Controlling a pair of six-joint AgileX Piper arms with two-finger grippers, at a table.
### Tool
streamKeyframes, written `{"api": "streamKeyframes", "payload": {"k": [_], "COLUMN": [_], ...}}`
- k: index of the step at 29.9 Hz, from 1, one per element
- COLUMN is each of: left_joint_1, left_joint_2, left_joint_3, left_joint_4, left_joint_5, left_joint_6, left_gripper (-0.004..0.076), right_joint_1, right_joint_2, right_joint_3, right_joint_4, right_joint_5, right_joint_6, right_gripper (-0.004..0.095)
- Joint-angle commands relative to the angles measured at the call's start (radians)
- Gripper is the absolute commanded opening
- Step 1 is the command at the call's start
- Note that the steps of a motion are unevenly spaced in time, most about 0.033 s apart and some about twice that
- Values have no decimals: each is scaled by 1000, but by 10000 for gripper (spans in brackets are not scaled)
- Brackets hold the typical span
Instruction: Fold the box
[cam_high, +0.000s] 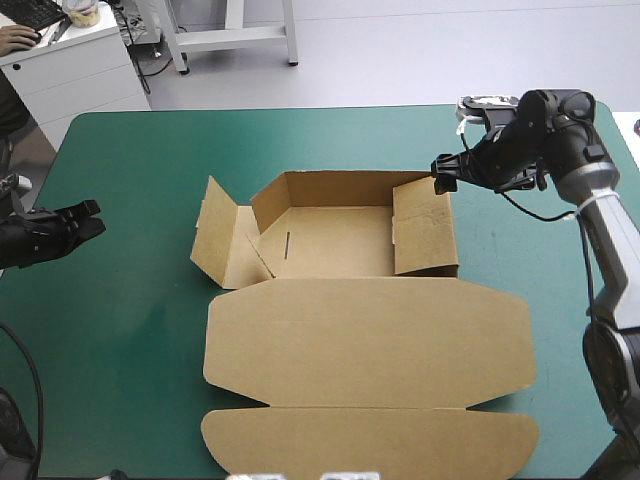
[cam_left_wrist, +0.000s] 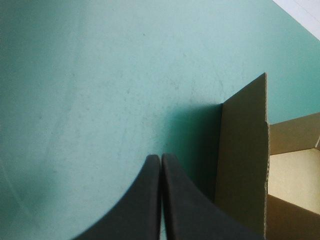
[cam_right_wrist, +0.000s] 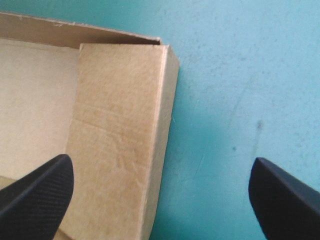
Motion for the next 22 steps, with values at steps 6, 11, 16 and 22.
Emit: {"api": "streamKeyframes", "payload": {"k": [6, 11, 16, 22], "left_joint_1": [3, 3, 1, -7], "left_joint_2": [-38, -38, -38, -38], "left_joint_3": [-25, -25, -25, -25], "left_joint_4": [-60, -67, -69, -69], "left_joint_5": [-13, -13, -13, -13], "left_joint_6": [6, 6, 6, 6], "left_gripper": [-10, -10, -10, -10], "right_joint_1": [-3, -3, 17, 68], "right_joint_2": [-258, -259, -210, -97], "right_joint_3": [216, 234, 232, 230], "right_joint_4": [37, 40, 32, -23], "right_joint_5": [16, -10, -45, -64], "right_joint_6": [57, 93, 93, 103], "right_gripper": [877, 877, 877, 877]}}
